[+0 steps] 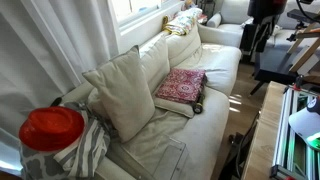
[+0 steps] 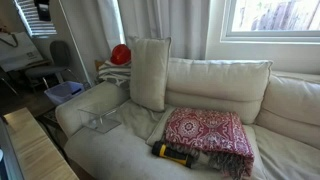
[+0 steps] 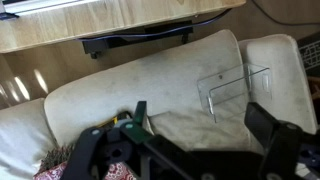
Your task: Fold the maroon fleece, remove the pillow from below the fleece and put it in an upright position against the backrest of the sofa
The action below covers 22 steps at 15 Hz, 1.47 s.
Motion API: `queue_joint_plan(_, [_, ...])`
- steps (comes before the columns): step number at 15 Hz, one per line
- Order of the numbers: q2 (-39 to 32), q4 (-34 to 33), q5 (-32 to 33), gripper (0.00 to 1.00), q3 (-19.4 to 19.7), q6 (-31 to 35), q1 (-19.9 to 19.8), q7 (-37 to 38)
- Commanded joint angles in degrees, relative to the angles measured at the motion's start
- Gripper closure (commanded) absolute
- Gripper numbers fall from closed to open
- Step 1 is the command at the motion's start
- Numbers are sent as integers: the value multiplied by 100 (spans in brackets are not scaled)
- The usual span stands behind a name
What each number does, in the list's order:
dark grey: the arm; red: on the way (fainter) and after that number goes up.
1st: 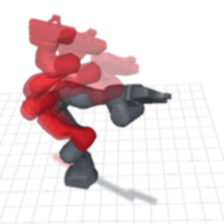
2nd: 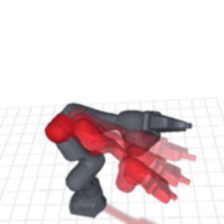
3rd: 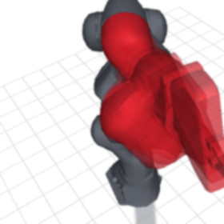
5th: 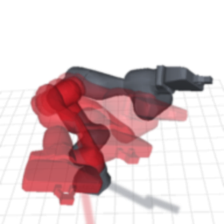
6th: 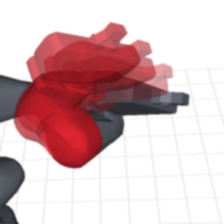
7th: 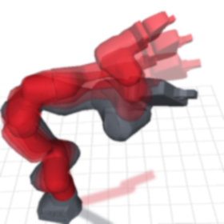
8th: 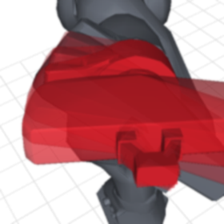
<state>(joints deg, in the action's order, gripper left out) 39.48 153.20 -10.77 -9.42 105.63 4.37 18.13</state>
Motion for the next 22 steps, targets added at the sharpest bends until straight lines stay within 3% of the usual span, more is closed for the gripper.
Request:
queue_joint_plan(1, [0, -4, -6, 0, -13, -11, -18, -10])
queue_joint_plan(8, [-6, -2, -6, 0, -13, -11, -18, -9])
queue_joint_plan(14, [-1890, -206, 21, 0, 225, 952, -782, 715])
queue_joint_plan(16, [-2555, -284, -22, 0, 297, 1602, -954, 1063])
queue_joint_plan(19, [-3599, -564, -393, 0, 501, 2681, -931, 1437])
queue_joint_plan(22, [-4648, -1035, -682, 0, 621, 3333, -810, 2029])
